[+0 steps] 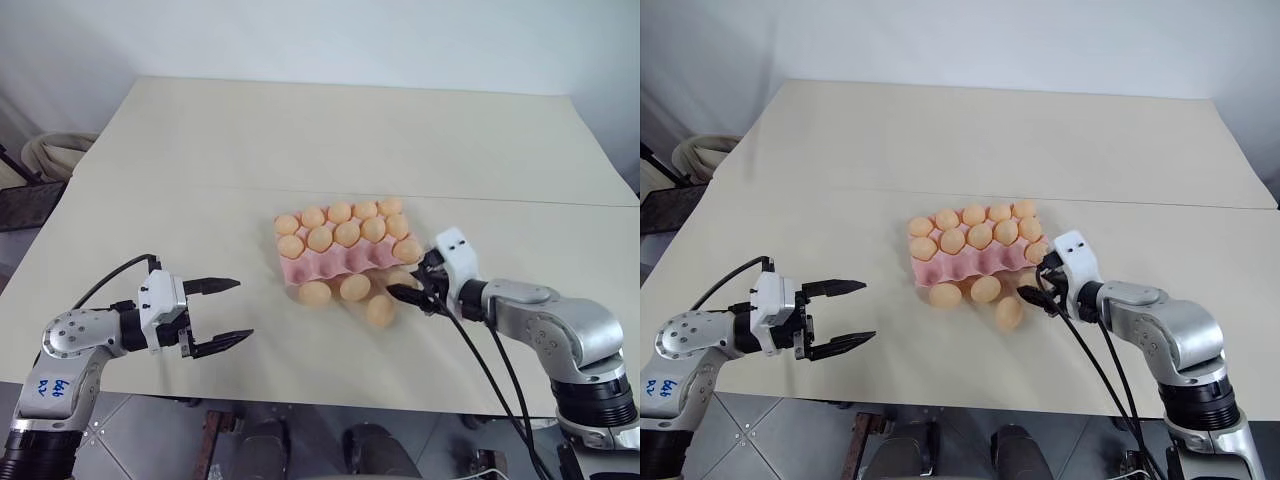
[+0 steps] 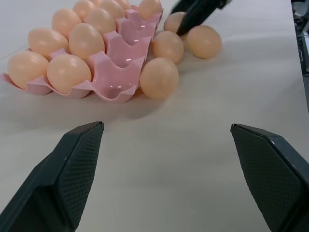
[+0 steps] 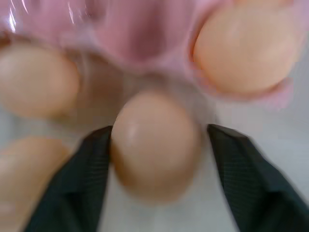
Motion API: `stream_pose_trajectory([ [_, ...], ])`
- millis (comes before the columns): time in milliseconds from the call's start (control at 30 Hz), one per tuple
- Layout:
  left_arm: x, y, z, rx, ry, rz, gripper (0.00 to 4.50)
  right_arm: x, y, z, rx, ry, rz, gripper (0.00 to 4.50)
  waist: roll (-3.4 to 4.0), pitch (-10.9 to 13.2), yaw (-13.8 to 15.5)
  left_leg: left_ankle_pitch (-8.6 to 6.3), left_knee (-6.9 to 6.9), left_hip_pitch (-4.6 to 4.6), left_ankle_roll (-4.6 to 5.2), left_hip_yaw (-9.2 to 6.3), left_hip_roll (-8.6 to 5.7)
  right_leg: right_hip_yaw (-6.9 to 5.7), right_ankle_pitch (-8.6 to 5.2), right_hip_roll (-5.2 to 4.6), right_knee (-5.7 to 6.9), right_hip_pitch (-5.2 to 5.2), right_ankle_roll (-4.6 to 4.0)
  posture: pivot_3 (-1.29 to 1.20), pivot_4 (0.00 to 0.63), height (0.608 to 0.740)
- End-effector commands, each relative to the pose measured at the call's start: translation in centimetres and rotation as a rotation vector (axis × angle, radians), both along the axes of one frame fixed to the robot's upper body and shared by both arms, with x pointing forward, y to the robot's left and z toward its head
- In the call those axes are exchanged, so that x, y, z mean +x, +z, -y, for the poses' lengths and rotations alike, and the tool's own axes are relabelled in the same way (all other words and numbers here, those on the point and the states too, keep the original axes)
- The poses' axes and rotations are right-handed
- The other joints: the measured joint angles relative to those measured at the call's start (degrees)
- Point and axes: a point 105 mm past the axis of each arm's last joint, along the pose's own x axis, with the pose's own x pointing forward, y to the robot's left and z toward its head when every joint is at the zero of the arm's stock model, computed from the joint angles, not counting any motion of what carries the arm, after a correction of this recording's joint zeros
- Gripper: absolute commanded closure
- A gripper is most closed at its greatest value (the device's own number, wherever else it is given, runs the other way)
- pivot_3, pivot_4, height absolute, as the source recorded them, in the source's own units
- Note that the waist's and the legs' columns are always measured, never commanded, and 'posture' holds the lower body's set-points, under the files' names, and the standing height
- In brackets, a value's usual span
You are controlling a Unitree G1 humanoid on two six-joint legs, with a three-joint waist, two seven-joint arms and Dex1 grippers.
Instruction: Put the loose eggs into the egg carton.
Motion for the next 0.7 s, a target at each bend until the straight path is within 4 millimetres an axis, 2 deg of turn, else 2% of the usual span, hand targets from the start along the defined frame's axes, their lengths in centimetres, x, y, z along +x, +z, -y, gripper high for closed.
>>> stream_pose_trajectory([
  [33, -0.2, 1.1, 0.1, -0.012, 0.002, 0.05, 0.0, -0.1, 0.3, -0.1, -0.004, 0.011, 0.011, 2.62, 0.0, 0.0, 0.0, 0.0, 0.0, 0.0, 0.0, 0.0, 0.0, -0.01, 0.0, 0.0, 0.0, 0.0, 0.0, 0.0, 0.15, 0.74],
  [133, -0.1, 1.0, 0.4, -0.023, 0.0, 0.052, 0.0, -0.2, 0.4, 0.0, -0.017, 0.028, 0.024, 3.0, 0.0, 0.0, -0.1, 0.0, 0.01, 0.0, 0.0, 0.02, 0.0, -0.02, 0.0, -0.02, 0.0, 0.0, 0.0, 0.0, 0.15, 0.74],
  [300, 0.0, 0.9, 0.5, -0.041, 0.015, 0.05, 0.0, -3.0, 3.5, -0.5, 0.028, 0.27, 0.127, 3.01, 0.05, 0.03, 0.17, -0.01, -0.02, -0.03, 0.02, 0.02, -0.02, -0.07, 0.0, -0.03, -0.05, -0.01, 0.0, 0.0, 0.15, 0.74],
  [400, 0.0, 0.7, 0.6, -0.051, 0.038, 0.041, 0.0, -3.5, 5.6, -1.2, 0.052, 0.369, 0.173, 3.01, 0.05, 0.03, -0.06, -0.03, 0.0, -0.04, 0.04, 0.03, -0.02, -0.08, 0.0, -0.05, -0.13, 0.03, 0.0, 0.0, 0.15, 0.74],
  [467, 0.3, 0.7, 0.8, -0.066, 0.059, 0.044, 0.0, -1.9, 6.8, -2.2, 0.076, 0.35, 0.213, 3.01, 0.05, 0.04, -0.81, -0.02, 0.05, 0.0, 0.05, 0.08, -0.02, -0.05, 0.01, -0.05, -0.07, 0.04, -0.01, 0.0, 0.15, 0.74],
  [533, 0.5, 0.8, 0.9, -0.074, 0.071, 0.049, 0.0, -0.4, 7.1, -3.2, 0.074, 0.324, 0.228, 3.01, 0.05, 0.04, -1.55, 0.02, 0.06, 0.06, 0.06, 0.08, -0.02, -0.05, 0.05, -0.05, 0.02, 0.03, -0.07, 0.0, 0.15, 0.74],
  [700, 0.9, 1.1, 1.2, -0.086, 0.094, 0.061, 0.0, 2.7, 5.6, -3.9, -0.038, 0.273, 0.243, 3.01, 0.04, 0.04, -1.1, 0.09, 0.02, 0.02, 0.04, 0.03, -0.02, -0.11, 0.07, -0.08, 0.06, -0.04, -0.09, 0.0, 0.15, 0.74],
])
